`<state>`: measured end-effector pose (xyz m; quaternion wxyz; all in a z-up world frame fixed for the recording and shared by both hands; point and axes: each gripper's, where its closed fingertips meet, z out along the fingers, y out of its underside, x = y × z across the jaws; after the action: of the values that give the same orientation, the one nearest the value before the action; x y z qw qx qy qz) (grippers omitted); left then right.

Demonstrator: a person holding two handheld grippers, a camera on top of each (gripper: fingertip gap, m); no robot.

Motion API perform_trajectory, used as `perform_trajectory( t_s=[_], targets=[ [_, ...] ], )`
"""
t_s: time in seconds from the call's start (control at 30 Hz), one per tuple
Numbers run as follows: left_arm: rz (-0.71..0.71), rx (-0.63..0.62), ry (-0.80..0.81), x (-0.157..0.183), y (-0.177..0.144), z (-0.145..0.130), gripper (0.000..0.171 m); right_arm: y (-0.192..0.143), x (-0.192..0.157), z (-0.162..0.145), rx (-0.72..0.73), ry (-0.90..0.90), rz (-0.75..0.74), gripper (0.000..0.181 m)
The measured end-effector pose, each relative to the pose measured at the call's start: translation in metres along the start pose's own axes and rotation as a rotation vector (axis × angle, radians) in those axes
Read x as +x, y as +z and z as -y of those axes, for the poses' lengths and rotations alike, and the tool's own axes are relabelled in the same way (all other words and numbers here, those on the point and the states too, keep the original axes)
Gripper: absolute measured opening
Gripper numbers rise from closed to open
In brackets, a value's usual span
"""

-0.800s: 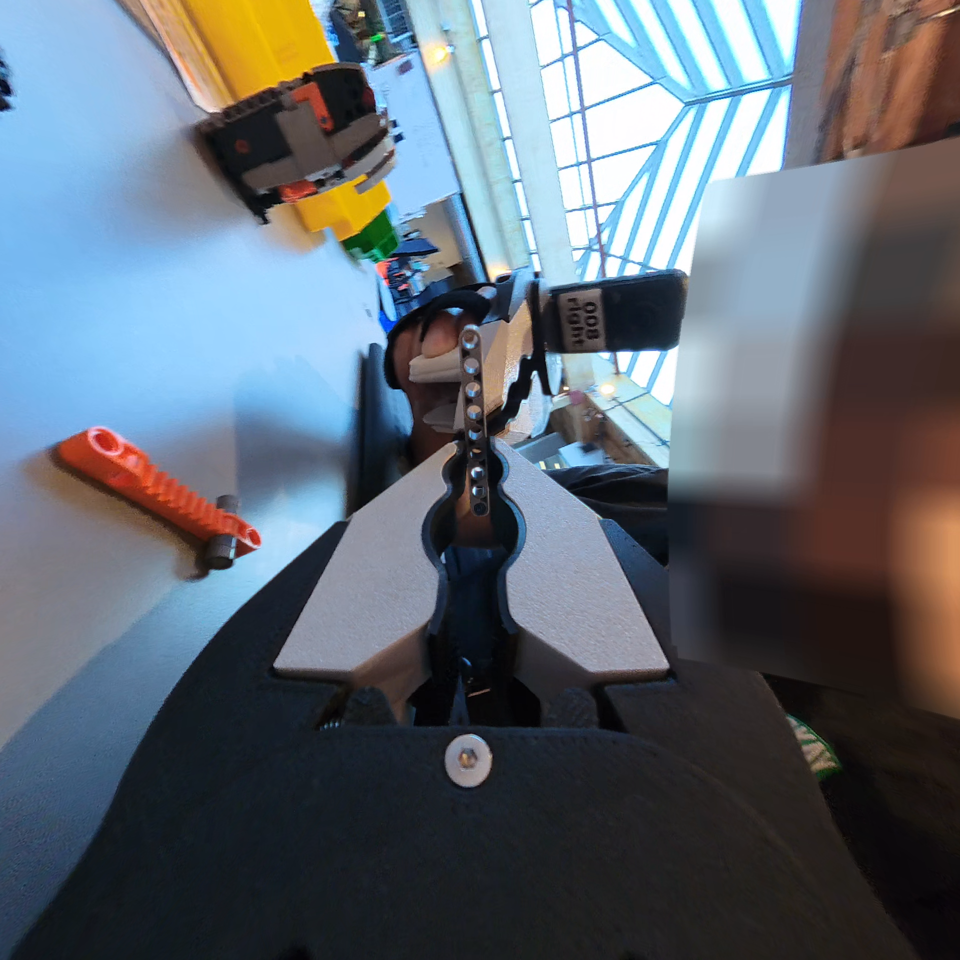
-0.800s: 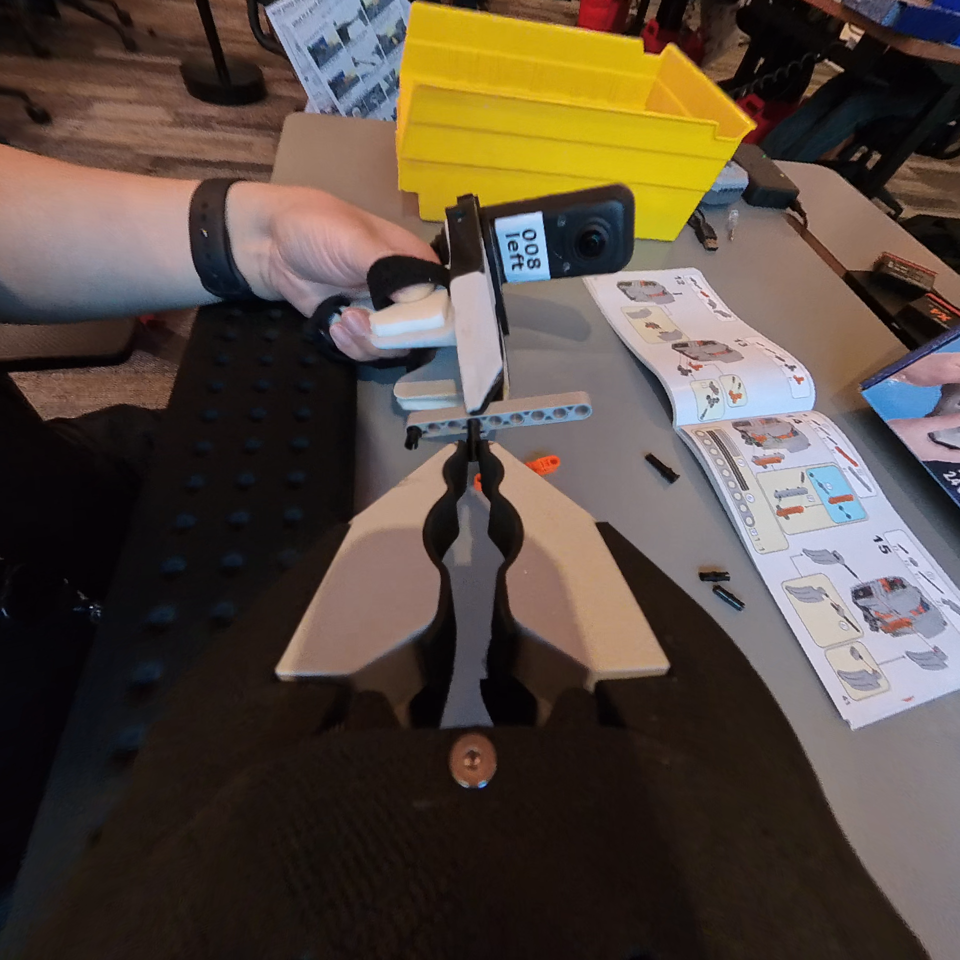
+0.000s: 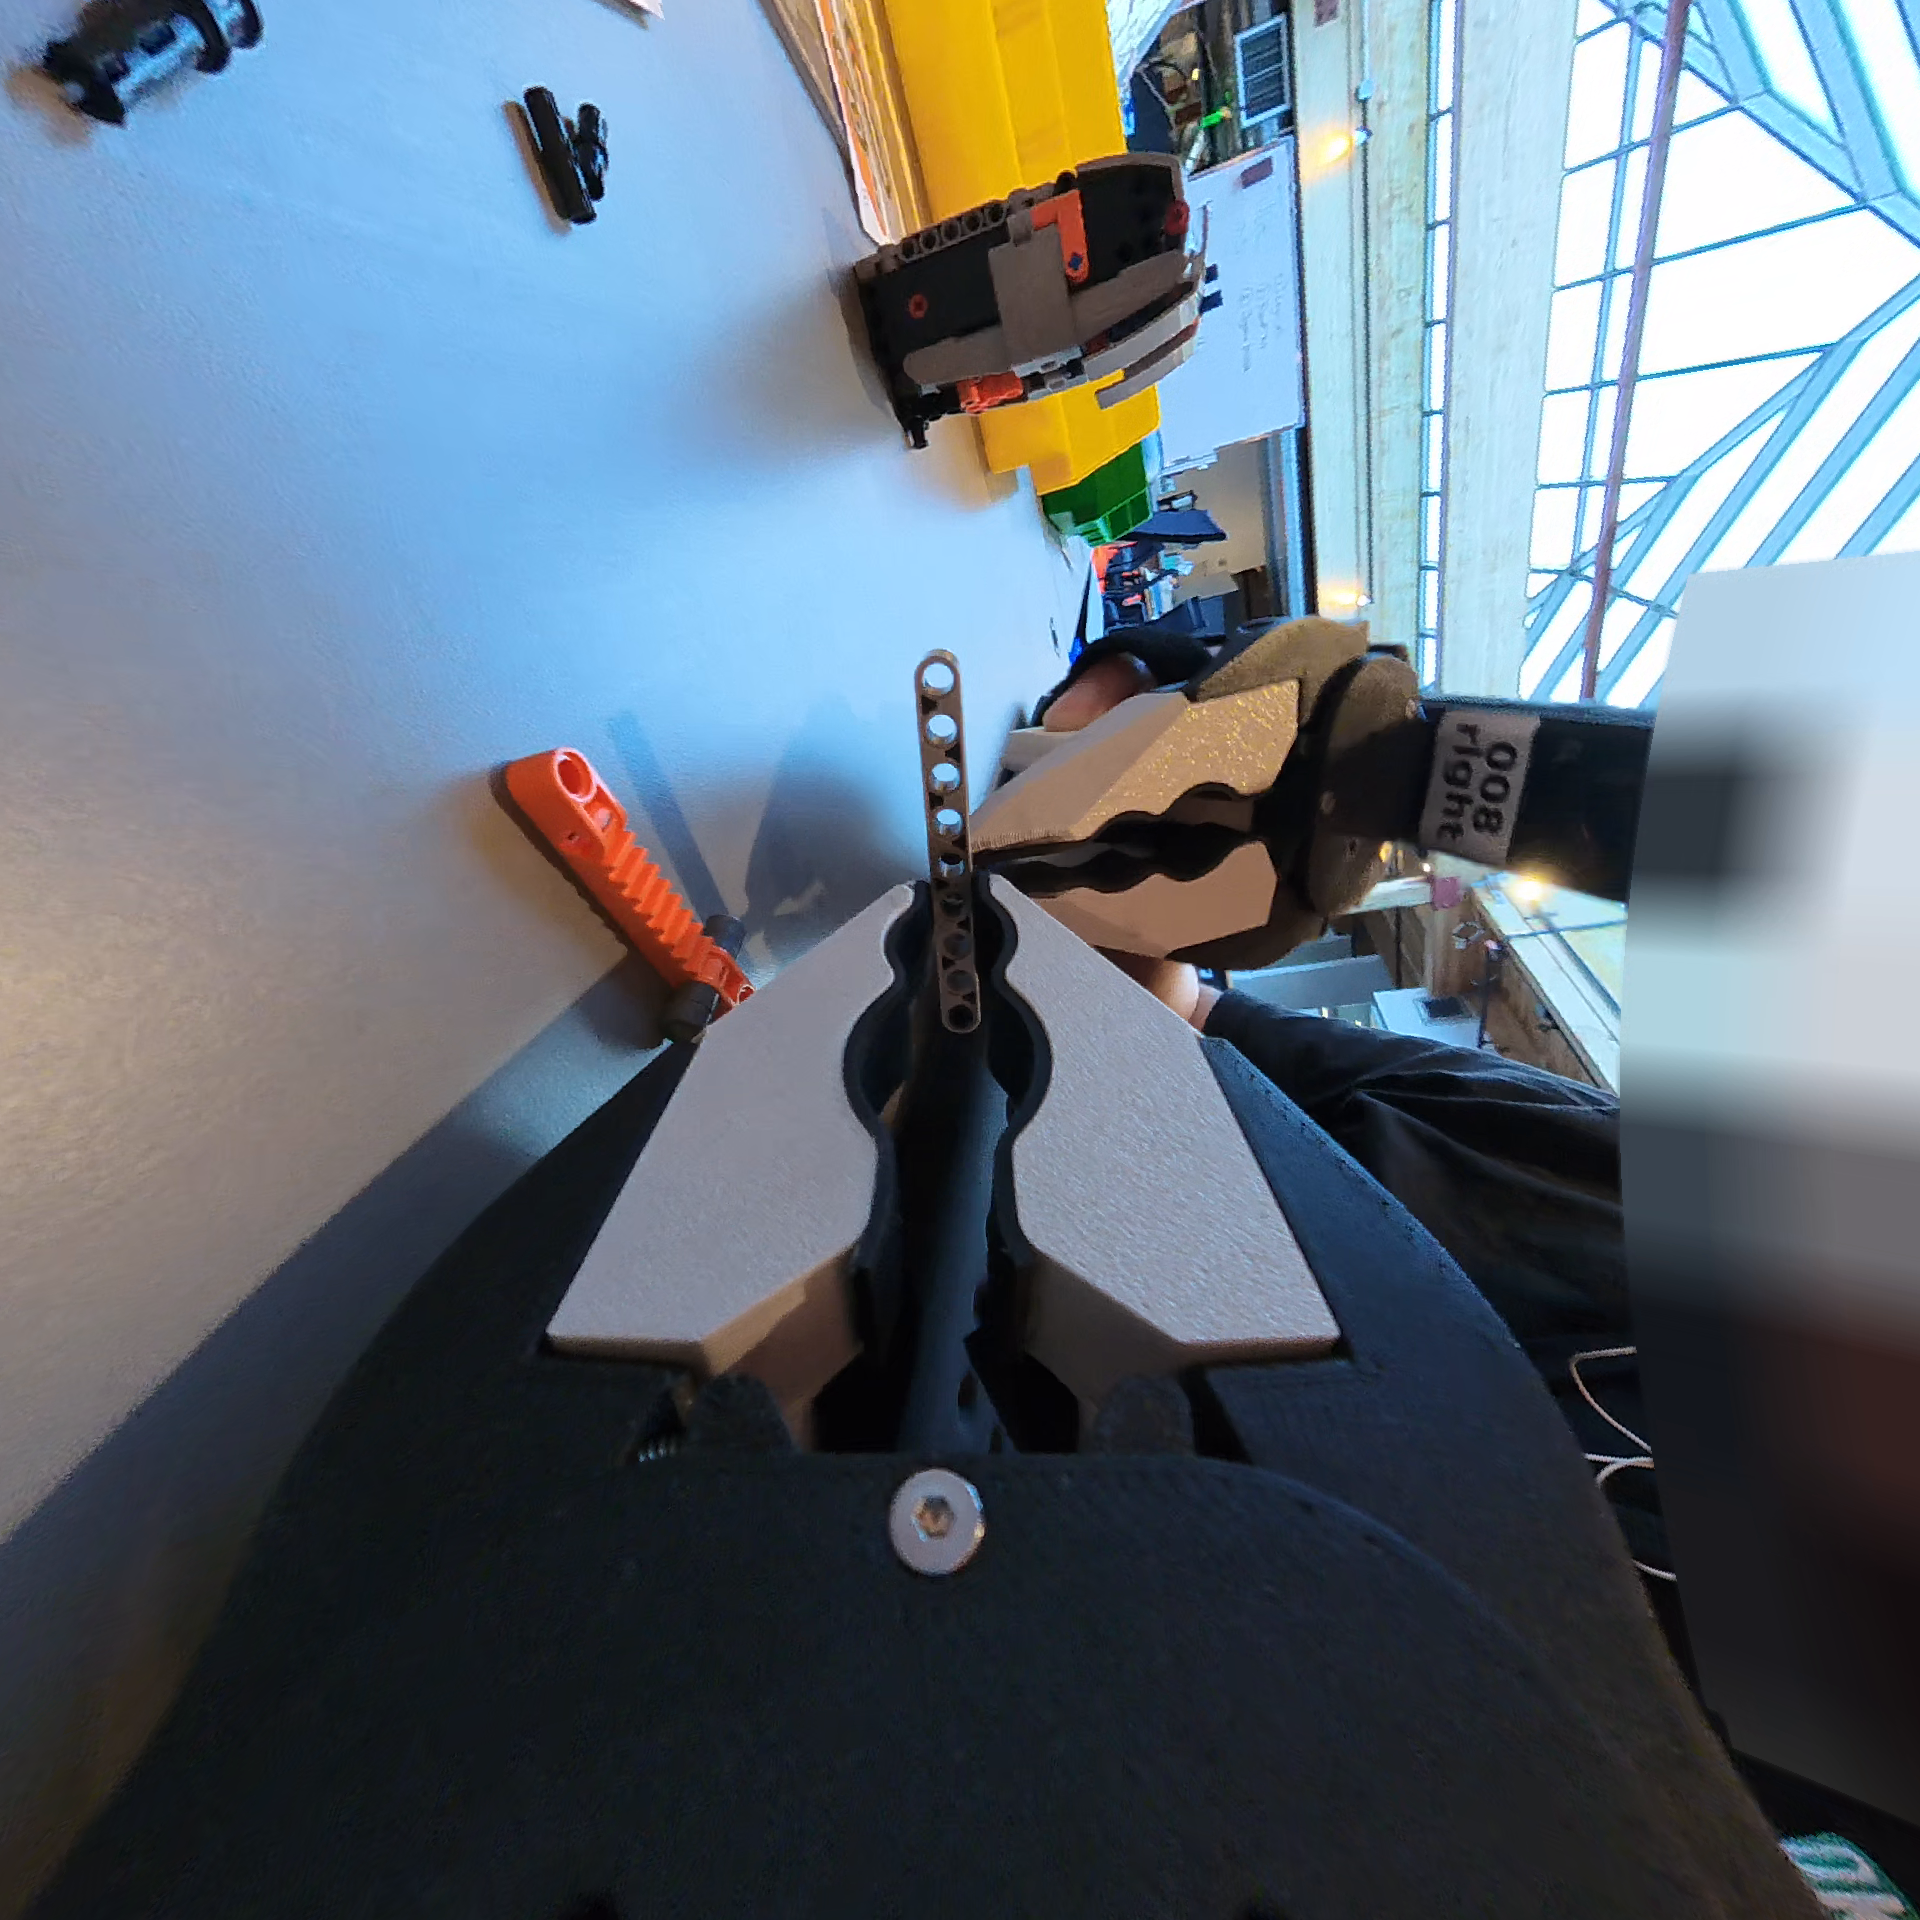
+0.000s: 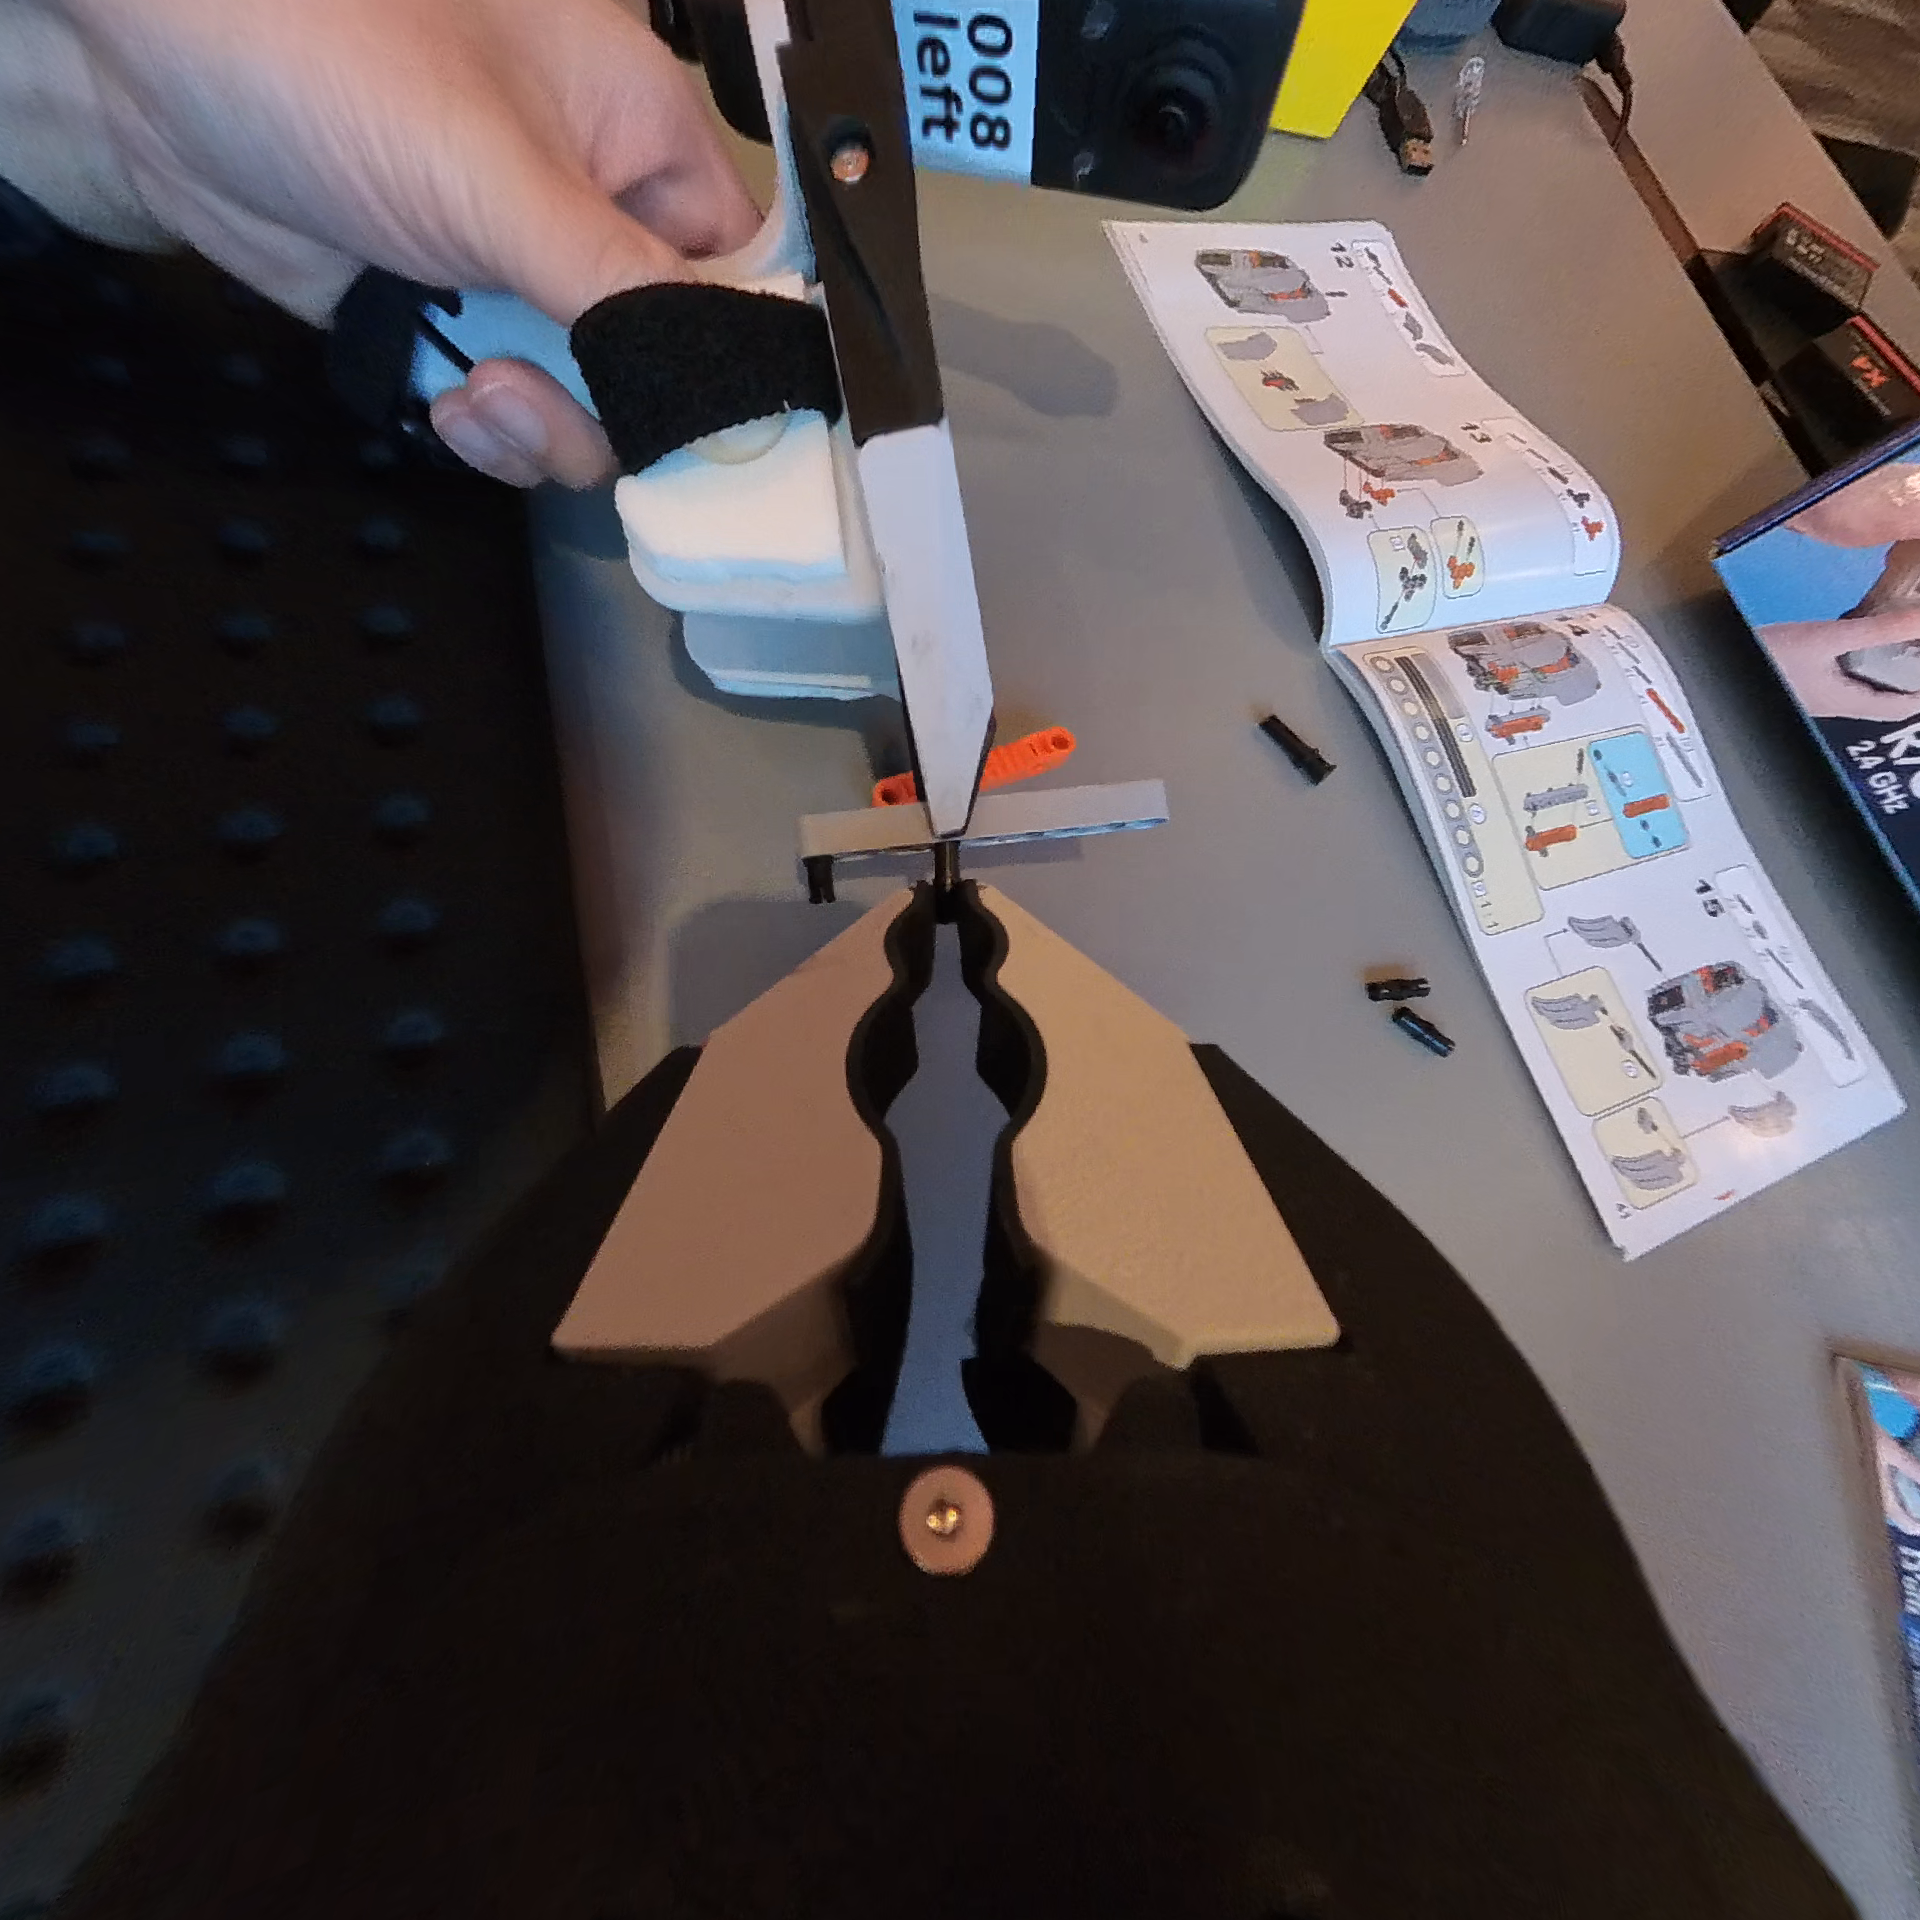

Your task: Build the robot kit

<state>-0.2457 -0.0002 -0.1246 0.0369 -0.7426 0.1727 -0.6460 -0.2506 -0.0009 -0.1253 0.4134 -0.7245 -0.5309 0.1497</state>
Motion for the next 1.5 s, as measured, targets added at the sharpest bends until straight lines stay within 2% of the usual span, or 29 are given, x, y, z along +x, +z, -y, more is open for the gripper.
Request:
perform_trajectory(
  t_s=[0.1,0.17,0.3,0.37,0.47,0.53,0.6,1.0,1.37,1.5],
  targets=[
    [-0.012,-0.017,-0.009,0.000,0.003,-0.003,0.004,-0.002,-0.001,-0.003,0.004,0.033,0.043,0.002],
    [-0.029,-0.020,-0.014,0.002,0.002,-0.002,0.004,-0.011,0.011,-0.016,-0.085,-0.017,0.012,0.002],
    [-0.108,0.022,-0.008,0.011,-0.003,0.002,0.004,-0.050,0.033,-0.067,-0.504,-0.137,0.077,0.002],
    [-0.141,0.058,0.000,0.016,-0.009,0.007,0.003,-0.076,0.035,-0.089,-0.745,-0.124,0.178,0.002],
    [-0.172,0.110,0.027,0.023,-0.017,0.012,0.004,-0.107,0.047,-0.118,-1.069,-0.127,0.212,0.002],
    [-0.181,0.136,0.048,0.026,-0.023,0.015,0.003,-0.122,0.046,-0.134,-1.242,-0.116,0.234,0.002],
    [-0.195,0.166,0.059,0.029,-0.028,0.019,0.003,-0.128,0.047,-0.143,-1.328,-0.116,0.231,0.002],
    [-0.208,0.173,0.041,0.028,-0.033,0.020,0.004,-0.146,0.051,-0.168,-1.632,-0.123,0.234,0.003],
    [-0.217,0.147,0.029,0.028,-0.029,0.017,0.004,-0.140,0.050,-0.171,-1.655,-0.111,0.255,0.003],
    [-0.218,0.141,0.029,0.028,-0.029,0.016,0.004,-0.138,0.050,-0.174,-1.656,-0.128,0.261,0.009]
  ],
)
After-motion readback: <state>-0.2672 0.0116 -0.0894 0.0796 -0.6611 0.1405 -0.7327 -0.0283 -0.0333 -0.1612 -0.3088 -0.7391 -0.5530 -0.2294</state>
